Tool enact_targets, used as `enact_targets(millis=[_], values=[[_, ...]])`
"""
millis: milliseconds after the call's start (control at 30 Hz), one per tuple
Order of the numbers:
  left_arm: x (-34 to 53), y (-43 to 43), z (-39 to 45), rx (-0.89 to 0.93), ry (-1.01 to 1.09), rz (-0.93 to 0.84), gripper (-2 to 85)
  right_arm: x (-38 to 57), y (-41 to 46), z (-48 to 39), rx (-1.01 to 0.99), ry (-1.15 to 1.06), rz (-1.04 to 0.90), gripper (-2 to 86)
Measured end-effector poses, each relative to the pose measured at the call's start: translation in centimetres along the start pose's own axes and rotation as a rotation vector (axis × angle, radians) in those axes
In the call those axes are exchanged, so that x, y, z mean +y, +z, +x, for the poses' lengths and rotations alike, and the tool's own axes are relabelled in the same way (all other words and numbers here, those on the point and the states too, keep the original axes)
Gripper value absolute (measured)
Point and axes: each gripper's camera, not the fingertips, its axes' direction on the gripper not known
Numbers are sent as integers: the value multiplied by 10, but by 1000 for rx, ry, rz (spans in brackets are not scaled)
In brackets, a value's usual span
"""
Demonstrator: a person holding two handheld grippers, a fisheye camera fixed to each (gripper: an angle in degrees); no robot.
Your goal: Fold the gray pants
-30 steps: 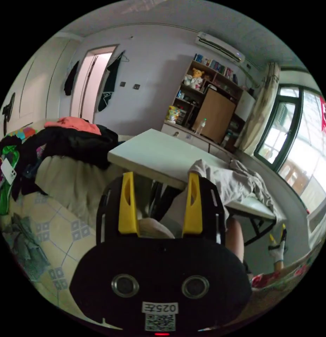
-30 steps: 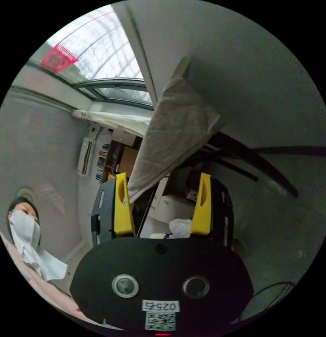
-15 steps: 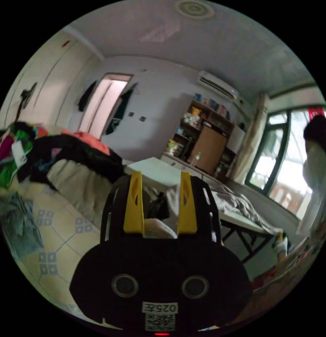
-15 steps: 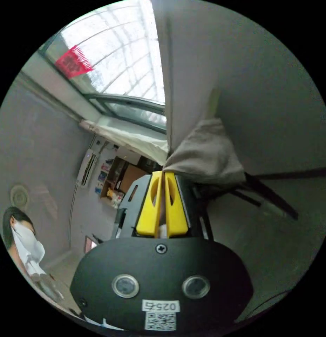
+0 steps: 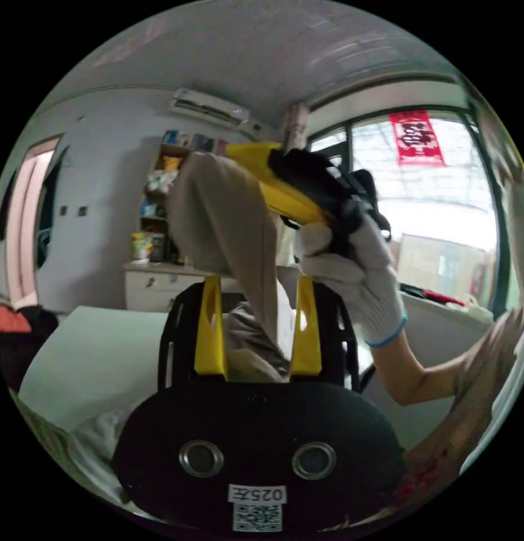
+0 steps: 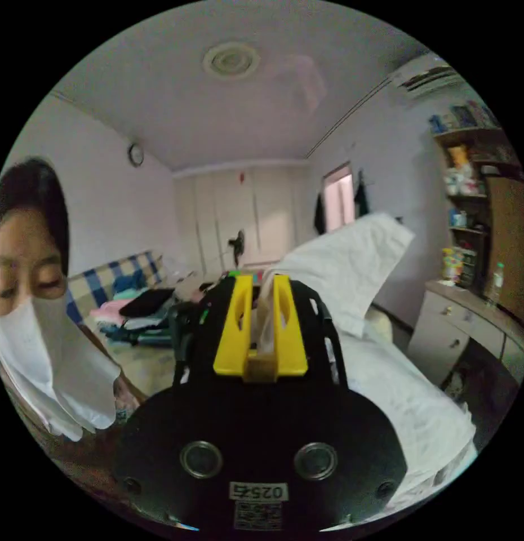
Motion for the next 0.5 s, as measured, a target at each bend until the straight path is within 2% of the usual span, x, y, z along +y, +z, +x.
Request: enact_targets(millis=[33, 133, 200, 267, 400, 500], values=[[1, -6, -28, -52, -84, -7, 80, -14, 29, 6, -62, -20, -87, 116], [25, -37, -120, -132, -416, 33, 5, -18, 52, 24, -111, 11, -137, 138], [42, -56, -173, -169, -544, 22, -4, -1, 38, 40, -58, 83, -110, 139], [56, -77, -214, -294, -613, 12, -7, 29, 12, 60, 6, 187, -89, 139], [70, -100, -279, -449, -678, -83, -10, 112, -60, 112, 464, 512, -224, 142], [78, -99, -306, -463, -705, -110, -11, 167, -93, 145, 583, 746, -379, 155]])
